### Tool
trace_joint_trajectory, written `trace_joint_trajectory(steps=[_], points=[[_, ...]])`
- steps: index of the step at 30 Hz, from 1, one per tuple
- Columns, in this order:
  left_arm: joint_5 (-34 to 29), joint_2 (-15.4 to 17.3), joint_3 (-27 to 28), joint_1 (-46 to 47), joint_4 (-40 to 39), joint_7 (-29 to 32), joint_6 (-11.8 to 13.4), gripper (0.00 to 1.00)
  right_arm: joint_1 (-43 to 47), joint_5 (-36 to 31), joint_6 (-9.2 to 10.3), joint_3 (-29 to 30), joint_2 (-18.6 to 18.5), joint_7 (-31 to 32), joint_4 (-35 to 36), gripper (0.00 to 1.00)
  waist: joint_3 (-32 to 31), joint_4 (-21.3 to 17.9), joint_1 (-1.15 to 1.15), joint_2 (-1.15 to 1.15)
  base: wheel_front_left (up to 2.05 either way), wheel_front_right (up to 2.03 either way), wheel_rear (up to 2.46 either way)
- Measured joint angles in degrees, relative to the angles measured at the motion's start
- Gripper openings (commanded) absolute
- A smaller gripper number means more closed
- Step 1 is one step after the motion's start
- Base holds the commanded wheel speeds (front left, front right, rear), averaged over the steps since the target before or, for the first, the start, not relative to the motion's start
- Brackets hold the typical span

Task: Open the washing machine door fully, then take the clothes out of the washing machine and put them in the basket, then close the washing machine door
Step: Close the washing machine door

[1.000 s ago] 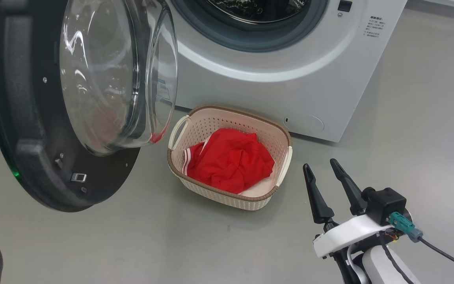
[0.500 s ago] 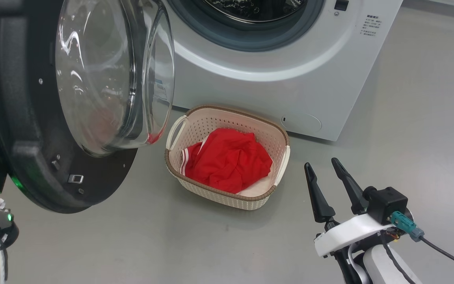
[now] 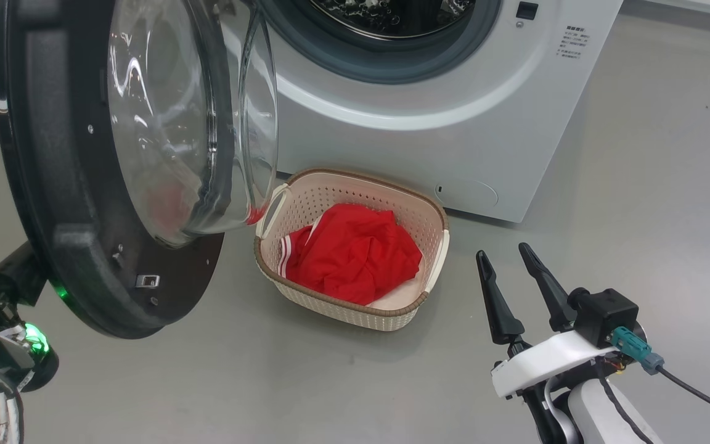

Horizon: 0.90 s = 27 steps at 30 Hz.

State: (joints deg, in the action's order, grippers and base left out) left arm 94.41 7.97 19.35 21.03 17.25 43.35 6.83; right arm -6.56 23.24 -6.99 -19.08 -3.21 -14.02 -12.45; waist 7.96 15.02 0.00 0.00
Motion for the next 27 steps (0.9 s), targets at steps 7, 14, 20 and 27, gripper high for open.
trace_joint_trajectory(steps=[7,14,20,27], points=[[2.4,-2.2,-1.1,-2.0,-2.6,3.8,0.0,0.00,0.0,0.0,0.00,0.0,0.0,0.0,-0.1,1.00,-0.5,-0.8,0.00,0.00,0.00,0.00,0.00],[3.7,-3.0,-1.5,-4.3,-4.9,5.0,0.0,0.00,0.0,0.0,0.00,-0.8,0.0,0.0,-0.3,1.00,-0.8,-2.7,0.00,0.00,0.00,0.00,0.00],[3.9,-3.5,-2.0,-5.4,-5.8,5.3,0.0,0.00,0.0,0.0,0.00,-1.4,0.0,0.0,-0.3,1.00,-0.8,-4.9,0.00,0.00,0.00,0.00,0.00],[4.9,-4.6,-2.7,-5.9,-6.7,5.3,0.0,0.00,-0.1,0.5,0.00,-1.5,0.0,0.0,-0.3,1.00,-0.6,-8.3,0.00,0.00,0.00,0.00,0.00]])
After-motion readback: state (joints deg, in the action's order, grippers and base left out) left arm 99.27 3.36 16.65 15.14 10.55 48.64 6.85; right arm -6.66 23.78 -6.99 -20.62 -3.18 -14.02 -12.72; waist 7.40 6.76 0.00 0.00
